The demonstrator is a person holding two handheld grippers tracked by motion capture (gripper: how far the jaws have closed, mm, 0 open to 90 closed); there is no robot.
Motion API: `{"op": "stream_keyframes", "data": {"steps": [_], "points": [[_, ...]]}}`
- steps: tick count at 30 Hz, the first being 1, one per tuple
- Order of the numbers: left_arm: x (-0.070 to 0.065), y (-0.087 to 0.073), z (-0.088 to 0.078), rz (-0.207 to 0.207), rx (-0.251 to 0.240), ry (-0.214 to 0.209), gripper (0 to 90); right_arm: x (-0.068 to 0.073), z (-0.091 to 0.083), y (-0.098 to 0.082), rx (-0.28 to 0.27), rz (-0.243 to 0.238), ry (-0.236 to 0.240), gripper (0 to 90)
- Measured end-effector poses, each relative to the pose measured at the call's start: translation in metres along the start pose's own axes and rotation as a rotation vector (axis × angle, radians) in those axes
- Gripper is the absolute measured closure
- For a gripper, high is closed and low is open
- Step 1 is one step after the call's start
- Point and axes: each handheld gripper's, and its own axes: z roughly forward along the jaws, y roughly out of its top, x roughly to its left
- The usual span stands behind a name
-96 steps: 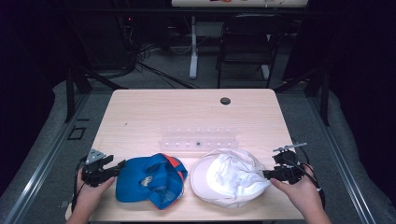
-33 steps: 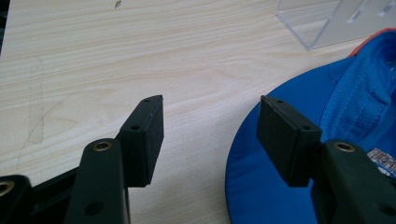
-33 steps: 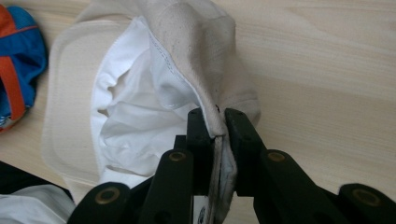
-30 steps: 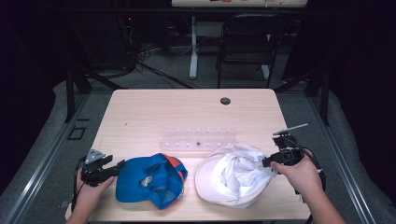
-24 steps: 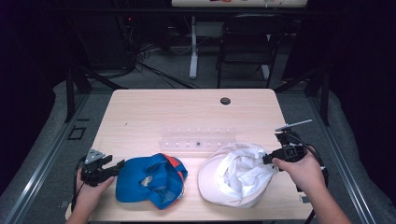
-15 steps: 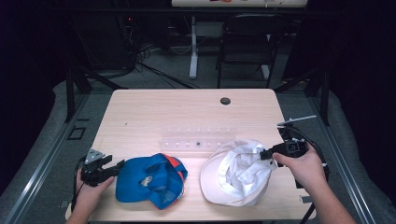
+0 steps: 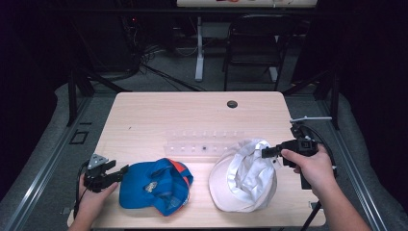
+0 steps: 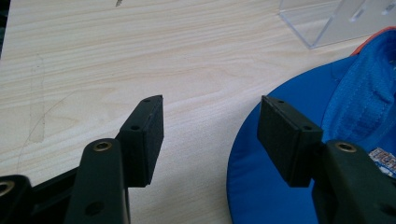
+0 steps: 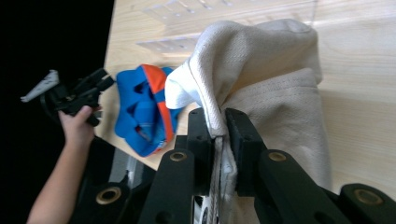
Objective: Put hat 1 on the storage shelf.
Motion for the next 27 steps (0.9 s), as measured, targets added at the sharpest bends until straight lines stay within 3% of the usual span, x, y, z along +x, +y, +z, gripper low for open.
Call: {"op": "stream_keyframes", "data": {"steps": [6,11,21,27], "points": [[0.000,0.000,0.000,-0.001,-0.003,0.000,41.9,0.004,-0.005,0.003,-0.008,0.054,0.083,81.1],[0.000,-0.001,0.000,-0.004,-0.010,0.003,41.8,0.009,-0.008,0.004,-0.003,0.073,0.111,81.2],[-0.001,0.000,0.000,0.002,0.004,0.000,41.8,0.032,-0.028,0.014,-0.044,0.032,0.096,81.2],[0.000,0.000,0.000,0.001,0.002,0.001,41.7,0.042,-0.040,0.024,-0.081,0.059,0.093,81.2]]}}
